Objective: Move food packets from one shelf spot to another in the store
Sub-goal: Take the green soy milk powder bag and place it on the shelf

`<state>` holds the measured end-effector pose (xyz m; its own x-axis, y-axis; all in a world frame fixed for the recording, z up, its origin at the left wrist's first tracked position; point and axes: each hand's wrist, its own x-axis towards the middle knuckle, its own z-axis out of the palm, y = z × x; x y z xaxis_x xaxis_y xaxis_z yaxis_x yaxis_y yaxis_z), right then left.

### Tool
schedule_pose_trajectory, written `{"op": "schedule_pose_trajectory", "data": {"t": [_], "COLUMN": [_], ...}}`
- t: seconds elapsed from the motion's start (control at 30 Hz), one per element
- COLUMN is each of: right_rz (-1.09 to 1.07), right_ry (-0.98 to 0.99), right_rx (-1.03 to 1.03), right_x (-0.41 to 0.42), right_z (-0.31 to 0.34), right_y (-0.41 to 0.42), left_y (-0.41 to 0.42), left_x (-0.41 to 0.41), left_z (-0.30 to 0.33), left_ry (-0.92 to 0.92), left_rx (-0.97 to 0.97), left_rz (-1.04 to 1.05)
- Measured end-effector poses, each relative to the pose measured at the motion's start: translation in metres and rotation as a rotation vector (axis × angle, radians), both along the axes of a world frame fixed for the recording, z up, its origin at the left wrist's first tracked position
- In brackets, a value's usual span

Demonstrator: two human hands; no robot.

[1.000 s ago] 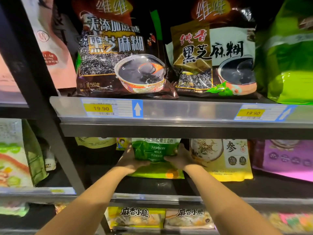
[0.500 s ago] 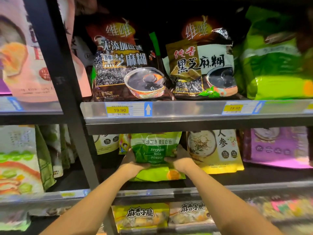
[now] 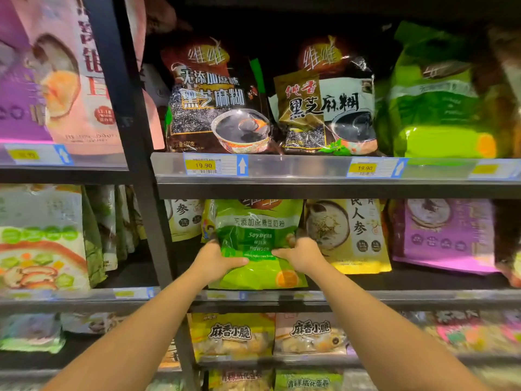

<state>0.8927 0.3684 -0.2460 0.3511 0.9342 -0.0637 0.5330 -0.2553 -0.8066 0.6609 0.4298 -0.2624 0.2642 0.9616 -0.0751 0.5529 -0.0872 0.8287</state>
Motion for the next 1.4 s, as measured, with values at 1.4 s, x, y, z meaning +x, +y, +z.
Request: {"op": "schedule_pose_trajectory", "data": {"t": [1.4], "right_rz": [0.237], "right_ry": [-0.104], "right_rx": [0.058], "right_x": [0.034], "right_z": [0.051], "right_y": [-0.269], "left_y": [-0.295], "left_x": [-0.008], "left_z": [0.033], "left_ry": [-0.22], "left_rx": [0.078], "left_rz": [-0.155]}}
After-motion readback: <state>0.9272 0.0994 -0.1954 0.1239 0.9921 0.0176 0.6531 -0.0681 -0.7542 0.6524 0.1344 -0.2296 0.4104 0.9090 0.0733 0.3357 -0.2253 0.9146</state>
